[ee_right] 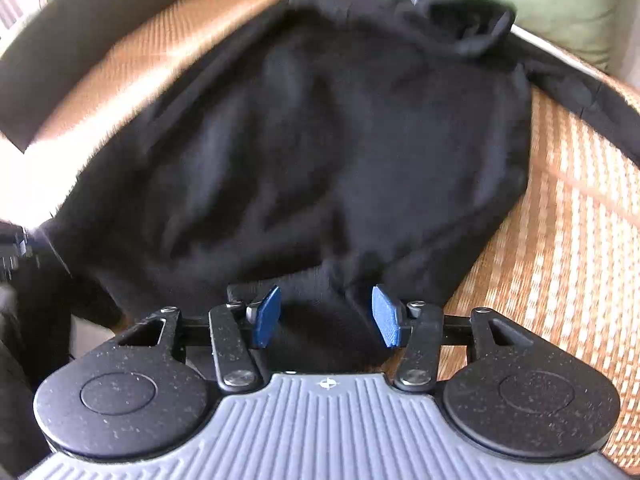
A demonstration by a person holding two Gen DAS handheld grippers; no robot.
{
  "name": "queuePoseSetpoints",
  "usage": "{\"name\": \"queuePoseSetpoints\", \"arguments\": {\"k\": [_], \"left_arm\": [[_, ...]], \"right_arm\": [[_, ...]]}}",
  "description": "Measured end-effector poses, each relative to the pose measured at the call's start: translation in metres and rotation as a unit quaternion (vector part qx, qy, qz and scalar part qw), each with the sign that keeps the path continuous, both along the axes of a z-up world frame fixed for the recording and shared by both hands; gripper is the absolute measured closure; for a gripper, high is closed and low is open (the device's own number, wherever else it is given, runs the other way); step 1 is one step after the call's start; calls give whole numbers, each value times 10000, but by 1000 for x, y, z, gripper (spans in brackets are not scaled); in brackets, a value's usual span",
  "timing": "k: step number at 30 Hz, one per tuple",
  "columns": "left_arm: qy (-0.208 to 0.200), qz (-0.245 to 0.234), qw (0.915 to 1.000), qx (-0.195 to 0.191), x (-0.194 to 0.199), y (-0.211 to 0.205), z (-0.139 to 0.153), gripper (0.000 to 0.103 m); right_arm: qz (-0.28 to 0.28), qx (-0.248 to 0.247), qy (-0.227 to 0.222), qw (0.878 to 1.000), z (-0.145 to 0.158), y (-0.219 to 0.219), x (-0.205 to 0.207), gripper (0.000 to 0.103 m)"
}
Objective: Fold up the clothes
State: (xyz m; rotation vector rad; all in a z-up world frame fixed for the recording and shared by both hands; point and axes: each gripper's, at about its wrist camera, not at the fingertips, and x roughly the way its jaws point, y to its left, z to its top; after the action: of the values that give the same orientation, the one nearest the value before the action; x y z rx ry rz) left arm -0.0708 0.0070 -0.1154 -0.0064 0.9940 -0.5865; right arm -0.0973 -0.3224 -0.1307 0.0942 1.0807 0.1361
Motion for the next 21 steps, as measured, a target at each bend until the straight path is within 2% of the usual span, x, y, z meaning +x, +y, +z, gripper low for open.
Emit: {"name": "queuePoseSetpoints", "arguments": {"k": [1, 3, 6, 8, 10, 13, 17, 21], "left_arm": [[-158, 18, 9998, -153, 4, 2, 14, 56], [-480, 44, 9982, -348, 16, -3, 33, 44], [-971, 68, 9941, -476, 41, -21, 47, 44], [-913, 37, 9951, -372, 61, -39, 35, 44], [-646, 24, 9971, -404, 81, -55, 14, 44], [-294, 36, 9986, -430, 107, -72, -13, 44], [47, 65, 9987, -498, 122, -76, -38, 44], [54, -84, 9993, -358, 124, -77, -55, 55]], "right_arm": [[-61, 87, -197, 9997, 14, -4, 8, 46], [-131, 89, -628, 9979, 43, -11, 29, 42], [-156, -350, -1193, 9921, 70, -15, 72, 40], [-95, -786, -1441, 9864, 75, -16, 104, 39], [20, -1244, -1607, 9791, 73, -17, 138, 37], [384, -1803, -1475, 9717, 57, -14, 184, 35], [793, -2229, -1187, 9643, 33, -4, 235, 35], [1108, -2508, -758, 9587, 0, 4, 271, 37]]}}
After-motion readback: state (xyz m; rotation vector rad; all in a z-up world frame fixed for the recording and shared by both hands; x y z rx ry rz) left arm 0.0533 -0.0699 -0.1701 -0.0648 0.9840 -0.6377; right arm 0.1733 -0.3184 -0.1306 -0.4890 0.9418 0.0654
